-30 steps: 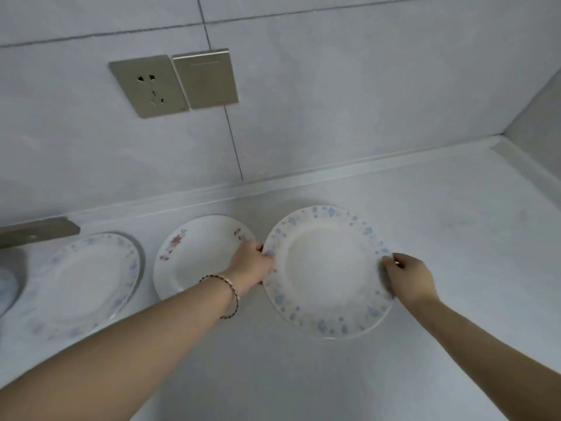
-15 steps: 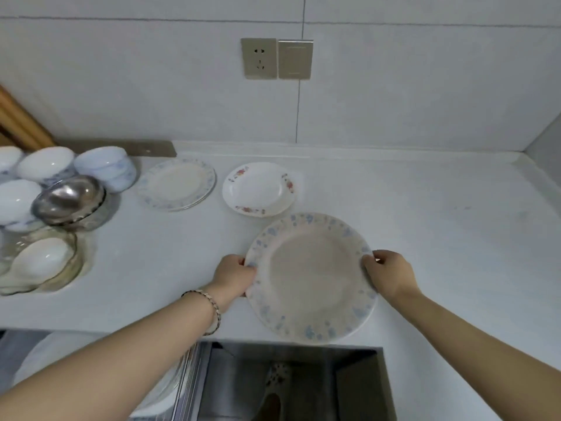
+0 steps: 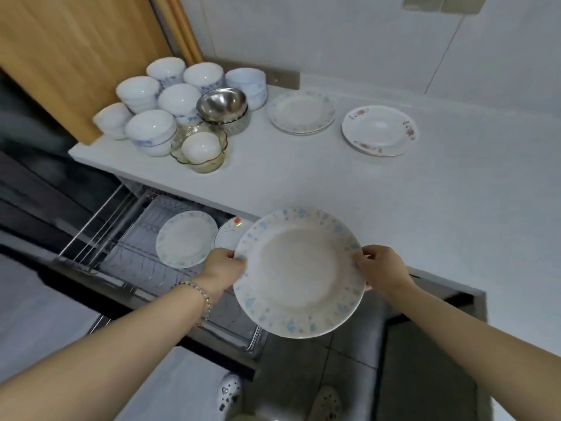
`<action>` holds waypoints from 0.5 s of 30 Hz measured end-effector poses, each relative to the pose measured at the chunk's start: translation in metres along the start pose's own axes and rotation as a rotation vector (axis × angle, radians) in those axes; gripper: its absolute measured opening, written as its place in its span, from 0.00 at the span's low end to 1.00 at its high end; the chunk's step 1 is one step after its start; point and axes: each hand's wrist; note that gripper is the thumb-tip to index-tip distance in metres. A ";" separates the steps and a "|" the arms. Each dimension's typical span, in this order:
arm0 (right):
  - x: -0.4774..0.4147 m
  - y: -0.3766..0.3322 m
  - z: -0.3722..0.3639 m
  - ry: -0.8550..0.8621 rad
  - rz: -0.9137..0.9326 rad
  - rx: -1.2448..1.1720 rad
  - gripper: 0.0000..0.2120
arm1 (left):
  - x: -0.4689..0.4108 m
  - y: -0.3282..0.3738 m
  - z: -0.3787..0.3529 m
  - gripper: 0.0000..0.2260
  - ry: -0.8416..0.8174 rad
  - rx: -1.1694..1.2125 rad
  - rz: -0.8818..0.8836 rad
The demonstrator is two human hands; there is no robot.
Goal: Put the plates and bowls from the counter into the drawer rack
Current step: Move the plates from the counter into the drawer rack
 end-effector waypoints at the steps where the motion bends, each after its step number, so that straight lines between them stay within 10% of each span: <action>1: 0.004 -0.007 -0.017 -0.017 0.001 0.000 0.16 | -0.002 -0.010 0.014 0.08 0.010 0.005 0.009; 15: 0.021 -0.122 -0.245 -0.037 -0.112 -0.015 0.13 | -0.122 -0.094 0.219 0.08 0.000 -0.186 0.006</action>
Point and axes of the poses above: each hand's wrist, its own x-axis away from the middle knuckle, its own z-axis out of the back of the hand, y = z × x, and after that the axes turned 3 degrees about y, right-handed
